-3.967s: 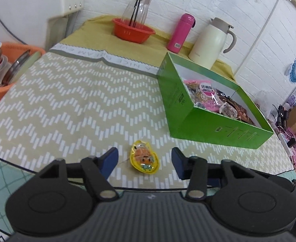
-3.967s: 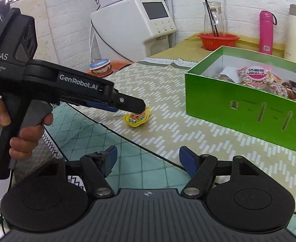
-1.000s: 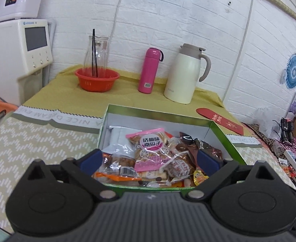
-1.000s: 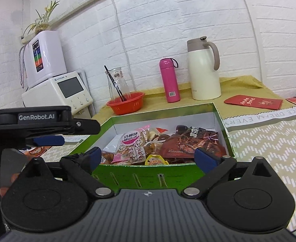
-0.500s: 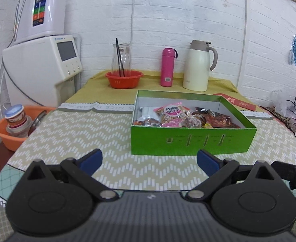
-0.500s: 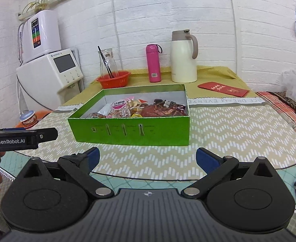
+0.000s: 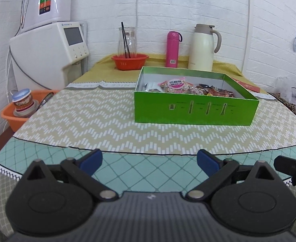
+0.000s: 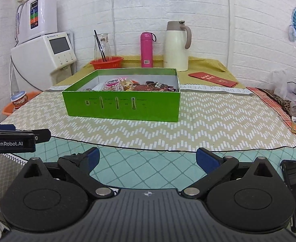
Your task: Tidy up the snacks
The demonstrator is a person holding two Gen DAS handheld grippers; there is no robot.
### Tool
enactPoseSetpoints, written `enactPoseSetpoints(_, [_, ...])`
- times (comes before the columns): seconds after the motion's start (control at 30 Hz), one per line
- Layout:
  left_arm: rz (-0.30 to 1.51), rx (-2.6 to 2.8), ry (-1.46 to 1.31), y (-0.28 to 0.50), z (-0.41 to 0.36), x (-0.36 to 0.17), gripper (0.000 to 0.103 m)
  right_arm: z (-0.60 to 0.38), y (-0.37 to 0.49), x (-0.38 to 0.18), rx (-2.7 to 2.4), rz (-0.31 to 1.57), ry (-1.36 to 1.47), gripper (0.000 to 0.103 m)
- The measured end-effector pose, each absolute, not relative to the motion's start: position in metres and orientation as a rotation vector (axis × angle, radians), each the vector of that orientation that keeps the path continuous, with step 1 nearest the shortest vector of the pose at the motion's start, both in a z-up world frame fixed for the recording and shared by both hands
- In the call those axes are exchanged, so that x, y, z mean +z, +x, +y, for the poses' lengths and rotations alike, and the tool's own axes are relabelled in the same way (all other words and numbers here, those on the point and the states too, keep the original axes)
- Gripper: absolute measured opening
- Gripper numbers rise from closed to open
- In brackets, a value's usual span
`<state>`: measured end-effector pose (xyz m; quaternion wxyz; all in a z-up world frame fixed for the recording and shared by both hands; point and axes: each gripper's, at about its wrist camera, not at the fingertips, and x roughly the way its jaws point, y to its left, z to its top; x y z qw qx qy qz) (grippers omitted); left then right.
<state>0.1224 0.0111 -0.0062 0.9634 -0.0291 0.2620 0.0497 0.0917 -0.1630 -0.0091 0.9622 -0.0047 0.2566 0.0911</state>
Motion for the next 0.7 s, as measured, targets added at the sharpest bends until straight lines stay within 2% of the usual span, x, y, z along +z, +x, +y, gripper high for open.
enactPoseSetpoints(0.7, [0.532, 0.088, -0.046, 0.1252, 0.0087, -0.0081, 0.097, -0.1653, 0.0928, -0.0098, 0.171, 0.516, 0.029, 0.103])
